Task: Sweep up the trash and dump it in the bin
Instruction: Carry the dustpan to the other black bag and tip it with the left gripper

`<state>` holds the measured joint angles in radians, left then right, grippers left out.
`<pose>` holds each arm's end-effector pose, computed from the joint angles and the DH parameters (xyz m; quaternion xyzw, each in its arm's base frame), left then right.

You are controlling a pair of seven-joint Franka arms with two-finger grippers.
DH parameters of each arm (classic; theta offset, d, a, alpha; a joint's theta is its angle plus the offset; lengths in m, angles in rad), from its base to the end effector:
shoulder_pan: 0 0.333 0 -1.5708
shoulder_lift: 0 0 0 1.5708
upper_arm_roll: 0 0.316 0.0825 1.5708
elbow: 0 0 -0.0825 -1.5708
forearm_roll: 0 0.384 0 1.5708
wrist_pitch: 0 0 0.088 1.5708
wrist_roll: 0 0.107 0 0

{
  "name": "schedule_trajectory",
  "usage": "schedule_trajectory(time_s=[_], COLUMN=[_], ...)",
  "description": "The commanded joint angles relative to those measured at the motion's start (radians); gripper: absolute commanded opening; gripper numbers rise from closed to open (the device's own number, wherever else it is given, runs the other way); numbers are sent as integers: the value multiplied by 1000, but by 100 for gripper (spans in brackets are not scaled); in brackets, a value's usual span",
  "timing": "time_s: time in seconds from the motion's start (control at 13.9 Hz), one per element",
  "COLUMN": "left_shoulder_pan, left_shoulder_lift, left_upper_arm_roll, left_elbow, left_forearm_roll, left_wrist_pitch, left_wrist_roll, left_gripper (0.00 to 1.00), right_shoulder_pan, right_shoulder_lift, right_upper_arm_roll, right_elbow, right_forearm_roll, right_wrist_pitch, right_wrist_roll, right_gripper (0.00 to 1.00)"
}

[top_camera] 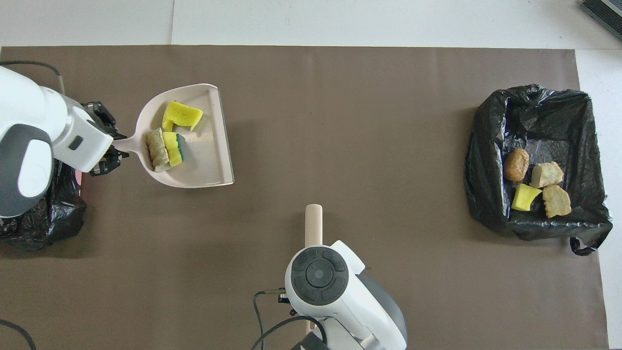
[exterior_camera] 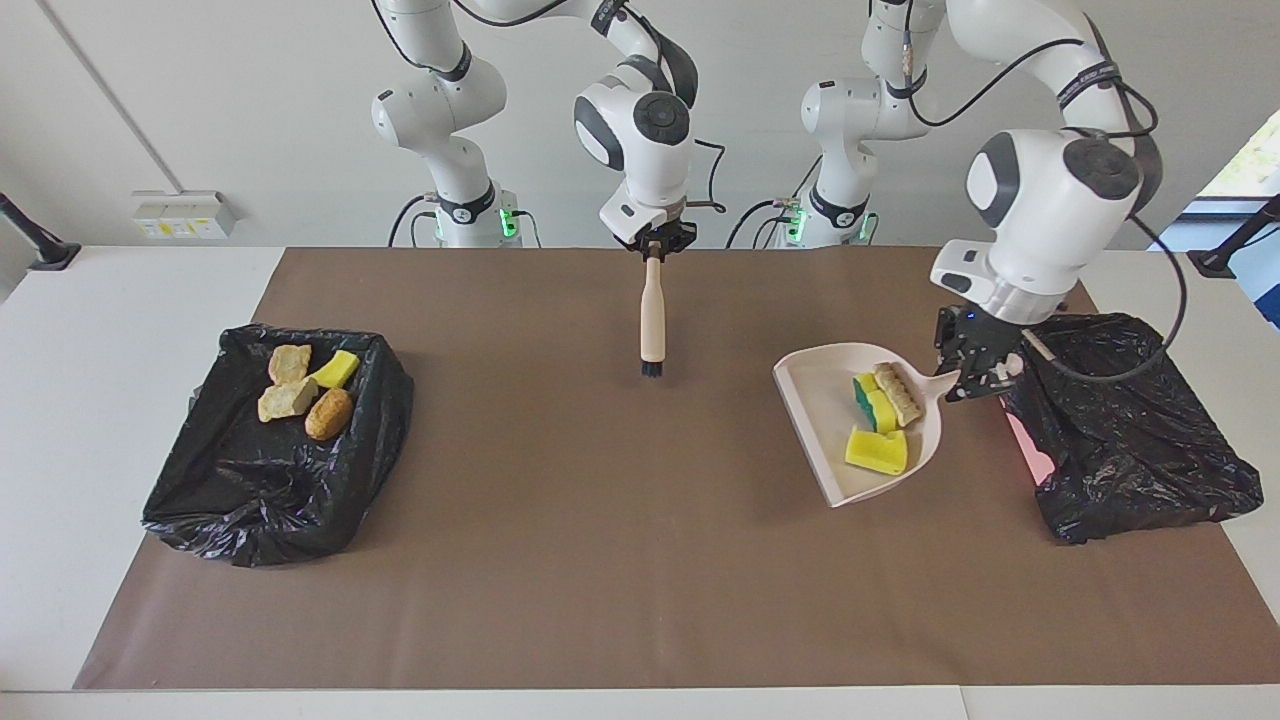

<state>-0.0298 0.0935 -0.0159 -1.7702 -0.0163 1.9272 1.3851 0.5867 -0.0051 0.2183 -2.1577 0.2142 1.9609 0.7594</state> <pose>0.5971 -0.0281 0.5068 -0.7562 0.6536 -0.0301 0.0131 0.3461 0.3801 0.3867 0.9906 -0.0274 -0.1338 0.0004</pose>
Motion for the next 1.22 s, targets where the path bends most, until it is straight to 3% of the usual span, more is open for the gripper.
schedule_trajectory(time_s=[0.0,0.29,0.43,0.65,0.72,0.86,1.15], left_shoulder_pan=[156,382,460,499,501,510,493], left_shoulder_lift=[-37,-46,-47,-43,-41,-35,-29], left_upper_arm_roll=[-9,-4,2,40,43,63,62], left_elbow=[41,83,90,112,117,118,100], left_forearm_roll=[-88,-123,-119,-85,-61,46,323], left_wrist_pitch=[-74,-83,-85,-57,-47,-2,76], left_wrist_roll=[86,178,181,190,187,193,196], left_gripper=[0,0,0,0,0,0,0], right_shoulder_pan=[-1,79,84,84,84,82,18], right_shoulder_lift=[-113,-104,-104,-90,-89,-85,-6], right_upper_arm_roll=[1,1,1,1,1,0,-7], right_elbow=[-145,-220,-231,-252,-254,-249,-137], right_forearm_roll=[10,27,27,27,25,24,-33], right_wrist_pitch=[61,185,190,211,211,214,214], right_wrist_roll=[1,17,2,-5,-9,-18,-58], right_gripper=[0,0,0,0,6,100,100])
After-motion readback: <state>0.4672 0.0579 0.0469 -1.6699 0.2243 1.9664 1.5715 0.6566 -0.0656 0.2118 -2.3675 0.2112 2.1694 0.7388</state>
